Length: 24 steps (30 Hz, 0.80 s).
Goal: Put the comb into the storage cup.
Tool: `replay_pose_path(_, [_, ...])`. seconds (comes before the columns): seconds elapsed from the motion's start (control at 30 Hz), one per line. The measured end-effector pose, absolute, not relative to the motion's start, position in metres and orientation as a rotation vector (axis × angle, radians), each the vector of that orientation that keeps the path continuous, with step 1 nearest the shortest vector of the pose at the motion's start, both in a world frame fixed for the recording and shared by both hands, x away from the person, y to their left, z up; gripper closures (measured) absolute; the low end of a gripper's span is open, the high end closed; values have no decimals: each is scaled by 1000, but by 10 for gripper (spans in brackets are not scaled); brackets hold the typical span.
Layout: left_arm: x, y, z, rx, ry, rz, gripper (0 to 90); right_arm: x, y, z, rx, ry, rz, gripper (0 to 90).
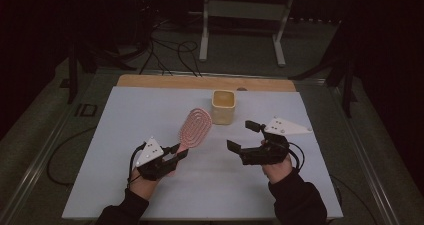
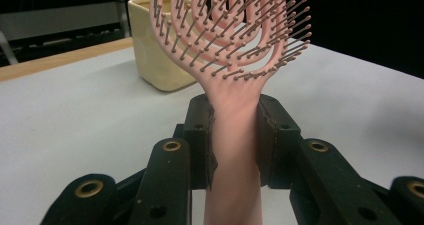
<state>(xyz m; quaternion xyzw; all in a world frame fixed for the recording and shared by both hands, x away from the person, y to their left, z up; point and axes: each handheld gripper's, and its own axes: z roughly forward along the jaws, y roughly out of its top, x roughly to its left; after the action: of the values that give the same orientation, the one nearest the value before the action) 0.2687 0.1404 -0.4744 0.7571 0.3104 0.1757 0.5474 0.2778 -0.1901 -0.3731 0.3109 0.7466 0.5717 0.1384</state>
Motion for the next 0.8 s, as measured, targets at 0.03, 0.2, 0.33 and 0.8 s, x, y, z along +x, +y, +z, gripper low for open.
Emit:
replay_pose_path(0.03, [269, 140, -474, 1794, 735, 415, 714, 279, -188, -372, 896, 2158, 1655, 81])
replay_pose_path(0.2, [268, 140, -475, 1795, 733, 418, 714, 284, -181, -371, 901, 2170, 1658, 81])
replay_pose_path(0.33, [269, 140, -475, 1794, 735, 420, 714, 290, -171, -371, 918, 2181, 1673, 81])
replay_pose_path(0.8, [268, 140, -474, 1789, 724, 418, 714, 311, -142, -375, 1162, 2168, 1705, 81])
